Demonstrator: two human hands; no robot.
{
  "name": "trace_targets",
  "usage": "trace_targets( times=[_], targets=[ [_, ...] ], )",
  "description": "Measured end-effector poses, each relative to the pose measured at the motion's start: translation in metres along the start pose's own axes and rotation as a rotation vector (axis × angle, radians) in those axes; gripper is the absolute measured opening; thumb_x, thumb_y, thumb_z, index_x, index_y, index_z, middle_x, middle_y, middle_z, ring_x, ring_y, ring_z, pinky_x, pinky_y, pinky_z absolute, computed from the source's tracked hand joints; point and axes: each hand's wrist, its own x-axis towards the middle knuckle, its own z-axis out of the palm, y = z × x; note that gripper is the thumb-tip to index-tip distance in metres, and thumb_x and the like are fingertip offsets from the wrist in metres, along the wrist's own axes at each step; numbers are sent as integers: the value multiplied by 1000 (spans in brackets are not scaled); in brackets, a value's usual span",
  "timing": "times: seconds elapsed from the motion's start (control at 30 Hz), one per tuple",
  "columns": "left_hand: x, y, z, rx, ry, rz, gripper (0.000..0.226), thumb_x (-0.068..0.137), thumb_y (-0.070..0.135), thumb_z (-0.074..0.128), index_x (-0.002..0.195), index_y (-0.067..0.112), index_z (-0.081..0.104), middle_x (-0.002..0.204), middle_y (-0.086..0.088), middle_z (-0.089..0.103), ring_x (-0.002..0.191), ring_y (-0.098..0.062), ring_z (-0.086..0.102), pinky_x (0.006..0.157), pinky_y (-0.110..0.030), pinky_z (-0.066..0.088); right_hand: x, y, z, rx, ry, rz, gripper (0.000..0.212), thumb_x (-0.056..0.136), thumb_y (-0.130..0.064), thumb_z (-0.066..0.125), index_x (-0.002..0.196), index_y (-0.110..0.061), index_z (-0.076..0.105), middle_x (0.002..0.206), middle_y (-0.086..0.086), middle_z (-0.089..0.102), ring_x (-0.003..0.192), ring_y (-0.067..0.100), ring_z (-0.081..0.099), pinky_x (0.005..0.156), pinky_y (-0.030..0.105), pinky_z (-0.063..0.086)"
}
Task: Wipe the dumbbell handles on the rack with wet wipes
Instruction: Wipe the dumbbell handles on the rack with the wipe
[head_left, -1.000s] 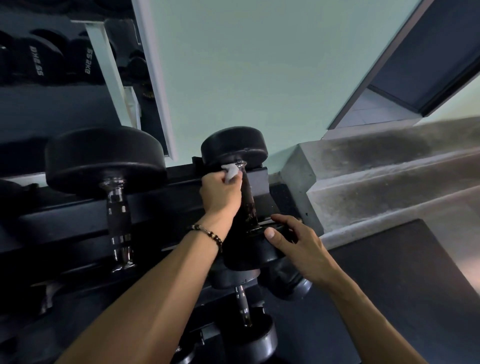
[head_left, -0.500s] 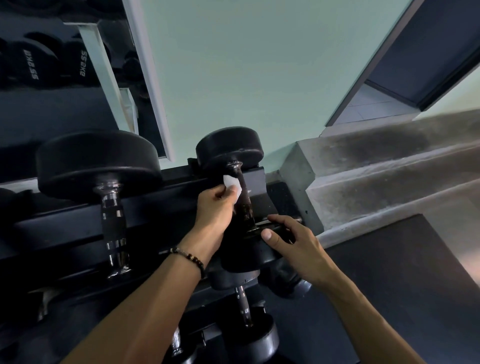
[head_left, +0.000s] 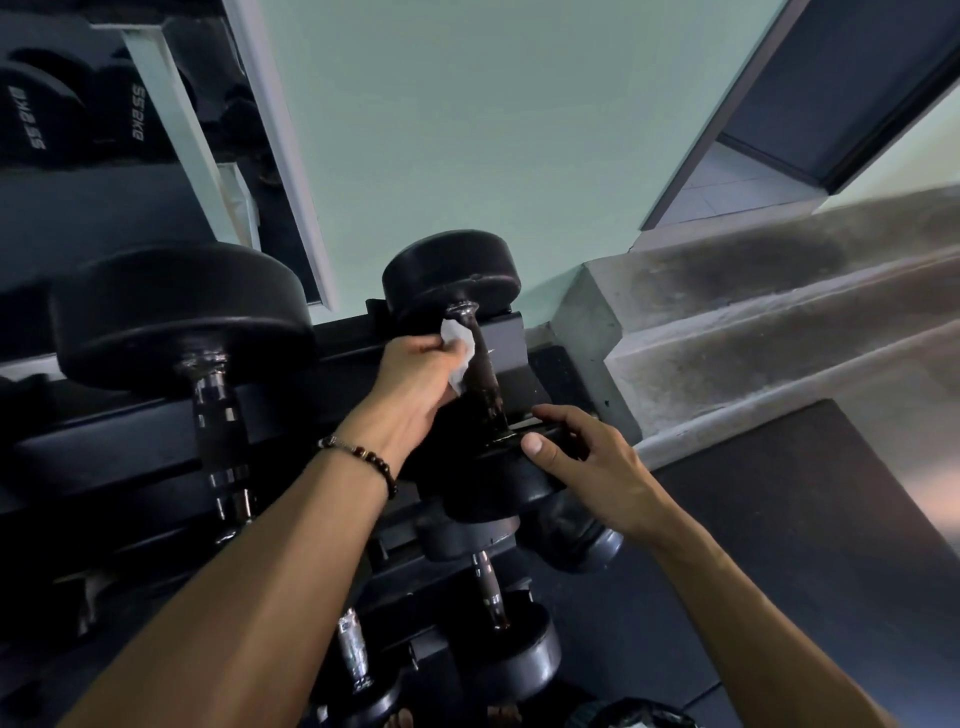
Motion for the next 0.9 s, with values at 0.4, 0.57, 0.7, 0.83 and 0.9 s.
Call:
trace_targets(
  times=[0.4,0.57,0.7,0.83,0.9],
  targets=[
    [-17,-22,-10,319,-80,-2,9,91,14,68,87,8,73,77,-5,68,71,-14,61,67,-20,48,2,-3,-1,-30,-15,3,58,69,-64,66,119,-35,63,101,-15,67,92,-10,62,76,7,44],
    [-30,-34,-11,371,-163,-58,10,87,21,74,85,11,77,87,-9,76,78,-17,69,76,-25,54,2,-4,-1,-26,-16,11,60,68,-66,65,119,-35,62,102,-15,67,94,-8,62,81,12,45],
    [-18,-28,-11,284,-116,-29,7,87,9,72,92,9,75,82,-4,74,77,-16,69,72,-23,54,6,4,-3,-80,2,7,88,59,-87,62,132,-37,56,123,-16,62,118,2,55,103,30,44],
    [-31,-39,-10,366,-168,-96,11,87,18,73,95,11,77,90,-6,76,86,-19,71,83,-28,56,6,6,-2,-70,3,14,104,54,-91,62,140,-34,48,136,-13,56,128,4,49,113,38,38],
    [-29,-34,-9,318,-146,-80,14,84,15,75,97,10,76,91,-6,76,87,-20,72,83,-29,56,7,5,-3,-76,-7,17,105,53,-91,63,140,-35,48,136,-13,56,127,5,50,113,40,39]
  ],
)
